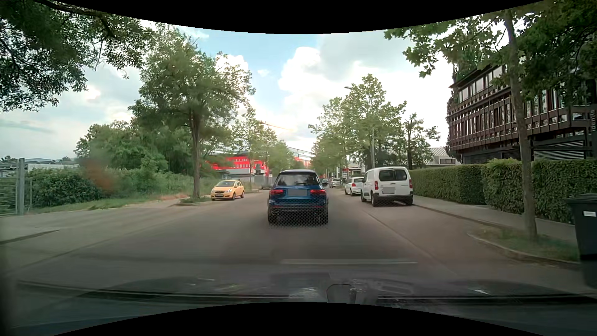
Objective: Follow the waypoints while adhering to traffic rules and regulations
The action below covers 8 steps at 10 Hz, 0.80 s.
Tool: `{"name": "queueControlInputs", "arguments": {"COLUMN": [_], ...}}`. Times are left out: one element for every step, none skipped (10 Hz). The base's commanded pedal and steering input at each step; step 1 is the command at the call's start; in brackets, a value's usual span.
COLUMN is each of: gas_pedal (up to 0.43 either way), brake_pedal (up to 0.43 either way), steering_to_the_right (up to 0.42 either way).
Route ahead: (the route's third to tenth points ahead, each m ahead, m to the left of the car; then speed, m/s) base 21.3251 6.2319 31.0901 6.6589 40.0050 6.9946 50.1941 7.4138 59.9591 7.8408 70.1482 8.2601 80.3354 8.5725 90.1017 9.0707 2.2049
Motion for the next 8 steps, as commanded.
{"name": "queueControlInputs", "arguments": {"gas_pedal": [0.0,0.0,0.0,0.0,0.0,0.0,0.0,0.0], "brake_pedal": [0.0,0.0,0.0,0.0,0.0,0.0,0.0,0.0], "steering_to_the_right": [-0.005,-0.005,-0.005,-0.005,-0.005,-0.005,-0.005,-0.005]}}
